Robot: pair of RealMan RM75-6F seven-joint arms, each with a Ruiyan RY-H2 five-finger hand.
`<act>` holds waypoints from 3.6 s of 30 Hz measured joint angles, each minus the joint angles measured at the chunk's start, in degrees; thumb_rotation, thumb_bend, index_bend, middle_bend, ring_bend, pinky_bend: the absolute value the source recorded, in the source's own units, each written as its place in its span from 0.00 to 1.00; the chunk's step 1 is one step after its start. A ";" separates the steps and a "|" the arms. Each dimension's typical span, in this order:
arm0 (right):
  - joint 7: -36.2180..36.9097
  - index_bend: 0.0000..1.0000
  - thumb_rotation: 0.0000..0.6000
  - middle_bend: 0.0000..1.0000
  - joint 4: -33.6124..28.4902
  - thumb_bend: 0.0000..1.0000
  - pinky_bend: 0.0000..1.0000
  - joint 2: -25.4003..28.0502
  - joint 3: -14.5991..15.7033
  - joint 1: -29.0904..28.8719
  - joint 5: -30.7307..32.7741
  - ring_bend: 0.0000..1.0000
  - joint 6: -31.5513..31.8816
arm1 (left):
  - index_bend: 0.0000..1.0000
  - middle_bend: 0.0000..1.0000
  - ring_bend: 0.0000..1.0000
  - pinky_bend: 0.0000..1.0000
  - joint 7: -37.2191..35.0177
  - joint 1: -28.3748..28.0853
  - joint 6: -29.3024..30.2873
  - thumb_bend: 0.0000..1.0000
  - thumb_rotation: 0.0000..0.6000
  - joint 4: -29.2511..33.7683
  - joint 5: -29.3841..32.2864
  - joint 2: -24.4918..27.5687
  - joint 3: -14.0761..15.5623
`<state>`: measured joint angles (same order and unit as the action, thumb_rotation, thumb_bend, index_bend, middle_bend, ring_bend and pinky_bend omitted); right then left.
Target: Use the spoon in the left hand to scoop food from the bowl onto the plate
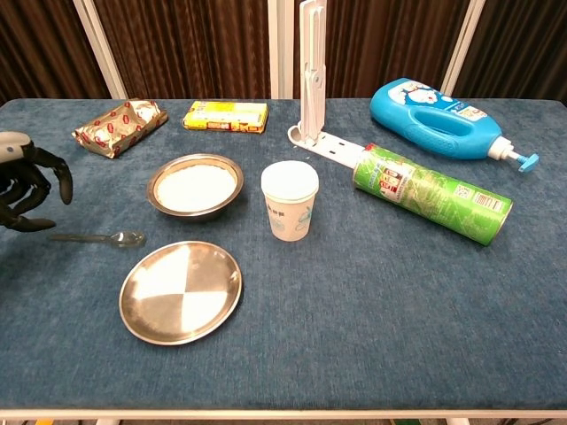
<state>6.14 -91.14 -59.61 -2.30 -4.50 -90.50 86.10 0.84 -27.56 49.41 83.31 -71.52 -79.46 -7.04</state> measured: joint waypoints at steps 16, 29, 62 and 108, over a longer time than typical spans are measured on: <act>-0.23 0.04 1.00 0.17 -0.17 0.28 0.00 0.15 0.18 0.29 0.99 0.00 -0.52 | 0.54 0.91 0.86 0.99 10.79 -2.23 0.15 0.37 1.00 -5.50 11.07 -8.31 0.19; -0.45 0.04 1.00 0.17 -0.55 0.28 0.00 0.39 0.32 0.63 1.21 0.00 -0.40 | 0.55 0.92 0.87 0.99 11.20 -2.55 0.44 0.38 1.00 -5.40 13.30 -8.85 0.60; -0.78 0.04 1.00 0.18 -1.34 0.28 0.00 0.86 0.19 1.03 0.95 0.00 0.27 | 0.59 0.92 0.88 1.00 11.06 -3.19 -0.19 0.41 1.00 -7.04 15.71 -9.94 1.13; -2.21 0.04 1.00 0.18 -3.03 0.28 0.00 3.30 -1.09 0.75 1.53 0.00 0.96 | 0.63 0.93 0.89 1.00 46.76 -19.16 8.62 0.44 1.00 -9.22 18.97 -13.51 -3.82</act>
<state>3.93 -94.17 -56.30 -3.39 -3.75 -88.97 87.06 47.60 -46.71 58.03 74.09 -52.55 -92.97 -10.86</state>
